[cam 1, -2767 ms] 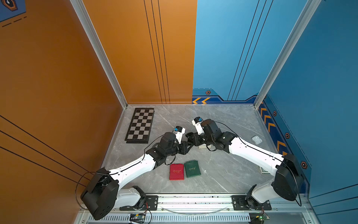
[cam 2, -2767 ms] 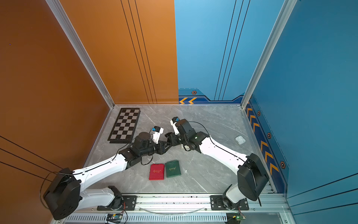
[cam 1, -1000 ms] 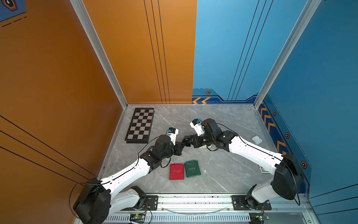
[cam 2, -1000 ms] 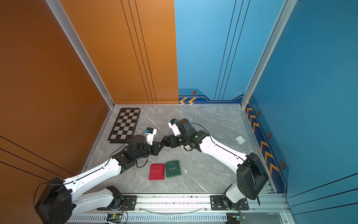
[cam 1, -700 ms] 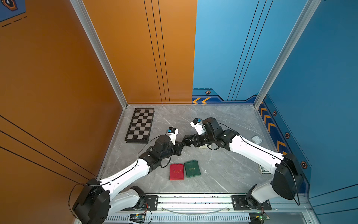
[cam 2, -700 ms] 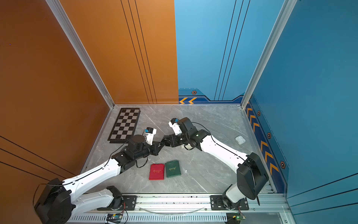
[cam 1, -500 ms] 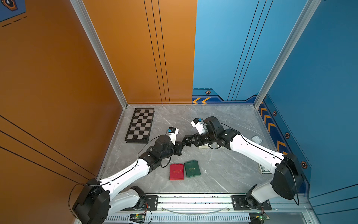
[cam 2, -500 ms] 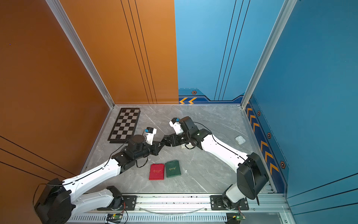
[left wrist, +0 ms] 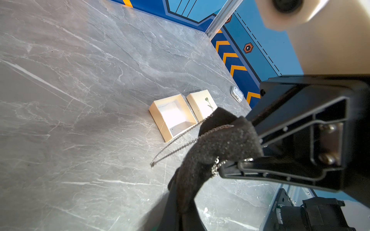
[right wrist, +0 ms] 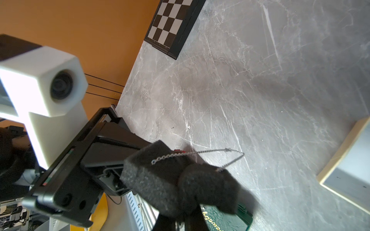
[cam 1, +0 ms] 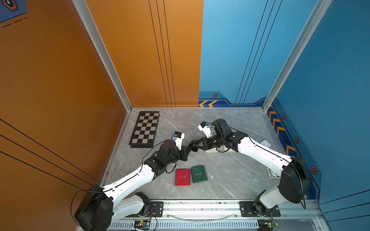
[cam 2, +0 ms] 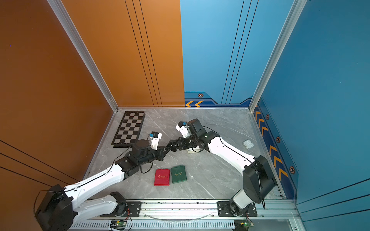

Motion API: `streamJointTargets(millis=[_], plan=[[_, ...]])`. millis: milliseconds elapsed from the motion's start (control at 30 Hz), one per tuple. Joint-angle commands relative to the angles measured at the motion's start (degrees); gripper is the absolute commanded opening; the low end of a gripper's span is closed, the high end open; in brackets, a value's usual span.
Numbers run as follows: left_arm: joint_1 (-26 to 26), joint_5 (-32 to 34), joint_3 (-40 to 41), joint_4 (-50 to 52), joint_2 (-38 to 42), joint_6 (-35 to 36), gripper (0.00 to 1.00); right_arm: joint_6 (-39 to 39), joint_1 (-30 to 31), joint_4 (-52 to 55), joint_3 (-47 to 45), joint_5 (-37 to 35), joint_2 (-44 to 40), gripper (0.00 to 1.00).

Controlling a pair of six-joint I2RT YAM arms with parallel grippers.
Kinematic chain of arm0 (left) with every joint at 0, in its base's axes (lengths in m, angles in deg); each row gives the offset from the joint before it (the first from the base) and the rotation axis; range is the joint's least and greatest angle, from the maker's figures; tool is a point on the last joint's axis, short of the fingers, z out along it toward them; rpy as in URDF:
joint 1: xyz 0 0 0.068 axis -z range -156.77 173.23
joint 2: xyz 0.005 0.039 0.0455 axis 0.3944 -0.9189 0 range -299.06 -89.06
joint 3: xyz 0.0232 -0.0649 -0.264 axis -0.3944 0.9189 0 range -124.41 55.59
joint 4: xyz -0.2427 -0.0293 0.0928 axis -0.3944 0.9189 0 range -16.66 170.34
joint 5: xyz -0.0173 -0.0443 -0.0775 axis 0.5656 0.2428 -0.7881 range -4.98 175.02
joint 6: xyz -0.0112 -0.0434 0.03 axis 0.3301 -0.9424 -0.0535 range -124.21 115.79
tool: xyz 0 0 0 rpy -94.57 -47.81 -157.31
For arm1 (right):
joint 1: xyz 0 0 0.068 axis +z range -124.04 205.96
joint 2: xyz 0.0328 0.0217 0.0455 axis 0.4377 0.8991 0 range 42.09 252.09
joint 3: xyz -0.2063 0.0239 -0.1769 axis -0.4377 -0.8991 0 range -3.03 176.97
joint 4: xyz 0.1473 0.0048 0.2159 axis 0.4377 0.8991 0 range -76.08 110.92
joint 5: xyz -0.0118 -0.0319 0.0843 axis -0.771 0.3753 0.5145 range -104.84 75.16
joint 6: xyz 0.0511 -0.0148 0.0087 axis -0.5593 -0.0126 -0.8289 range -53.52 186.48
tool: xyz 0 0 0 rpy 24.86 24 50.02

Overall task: Take the necklace out of the lift-off lid jewelry box
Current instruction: Pick up the necklace from the inner lining.

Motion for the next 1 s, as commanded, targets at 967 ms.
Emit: streamJointTargets(millis=[967], plan=[[-3.47, 7.62, 1.93, 6.44, 1.9, 0.89, 0.0, 0.23, -3.89, 7.46, -0.05, -0.64, 0.47, 0.06]])
